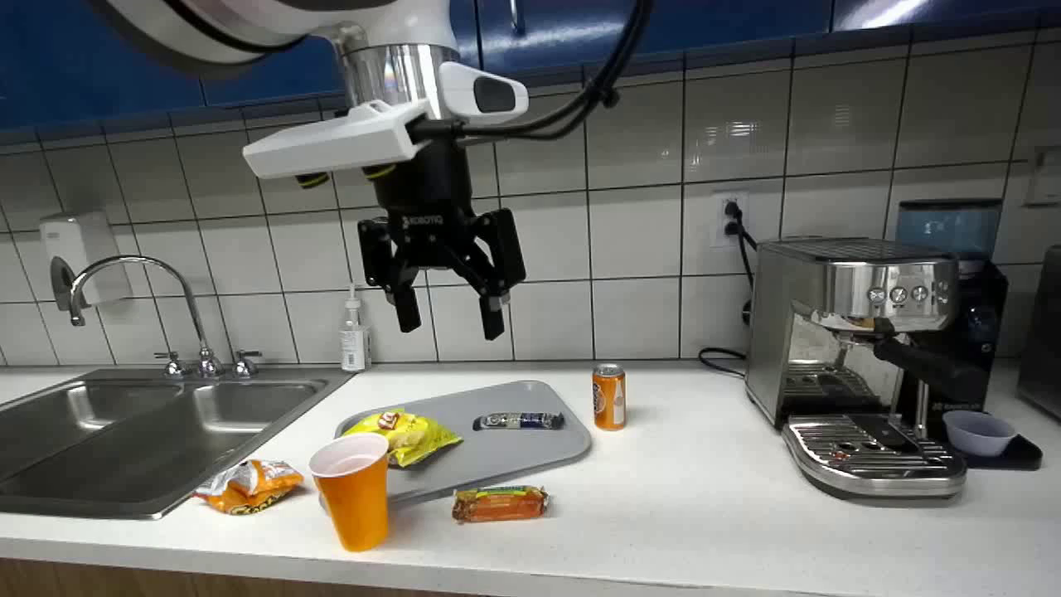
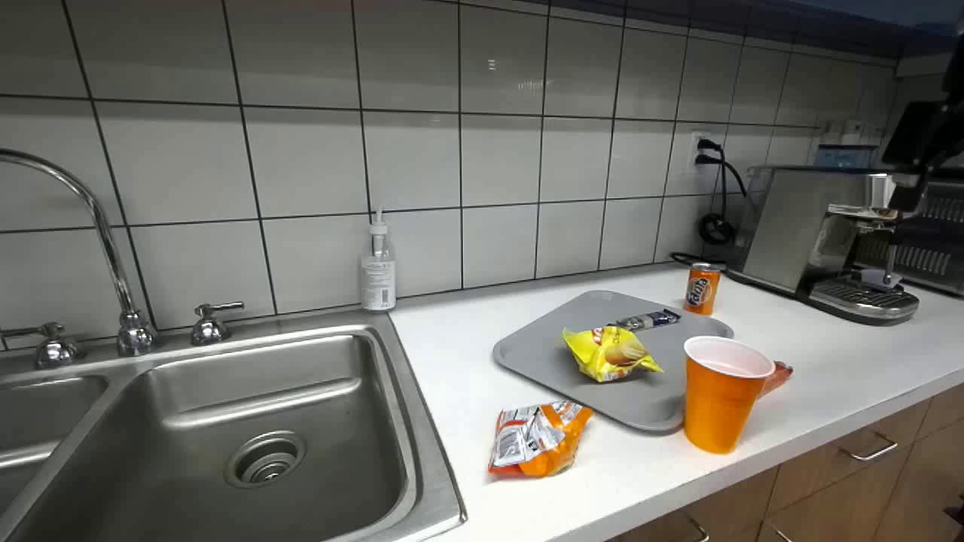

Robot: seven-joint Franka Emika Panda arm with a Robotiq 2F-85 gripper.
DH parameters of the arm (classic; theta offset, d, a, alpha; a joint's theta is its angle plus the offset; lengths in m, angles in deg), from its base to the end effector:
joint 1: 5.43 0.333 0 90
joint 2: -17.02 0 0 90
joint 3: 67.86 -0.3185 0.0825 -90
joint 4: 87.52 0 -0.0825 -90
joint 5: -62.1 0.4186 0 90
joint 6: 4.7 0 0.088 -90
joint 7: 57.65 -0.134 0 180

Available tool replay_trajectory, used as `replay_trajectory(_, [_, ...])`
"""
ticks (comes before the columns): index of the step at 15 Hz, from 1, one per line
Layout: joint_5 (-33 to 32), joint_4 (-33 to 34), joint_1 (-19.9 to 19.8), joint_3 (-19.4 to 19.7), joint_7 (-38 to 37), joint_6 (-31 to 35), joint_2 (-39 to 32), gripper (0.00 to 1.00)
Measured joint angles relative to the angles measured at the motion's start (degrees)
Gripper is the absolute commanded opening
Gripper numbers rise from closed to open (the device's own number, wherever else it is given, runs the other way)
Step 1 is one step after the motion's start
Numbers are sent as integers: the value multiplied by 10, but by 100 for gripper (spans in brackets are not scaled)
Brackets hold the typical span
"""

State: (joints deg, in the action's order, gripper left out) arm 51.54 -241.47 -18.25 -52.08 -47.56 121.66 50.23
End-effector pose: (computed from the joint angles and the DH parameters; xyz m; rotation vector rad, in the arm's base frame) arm 0.3508 -0.1895 0.3688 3.0954 -0.2839 0.1281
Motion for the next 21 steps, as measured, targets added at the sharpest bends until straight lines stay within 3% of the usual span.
replay_trajectory(21, [4, 0, 3, -1, 0, 15, -11, 100])
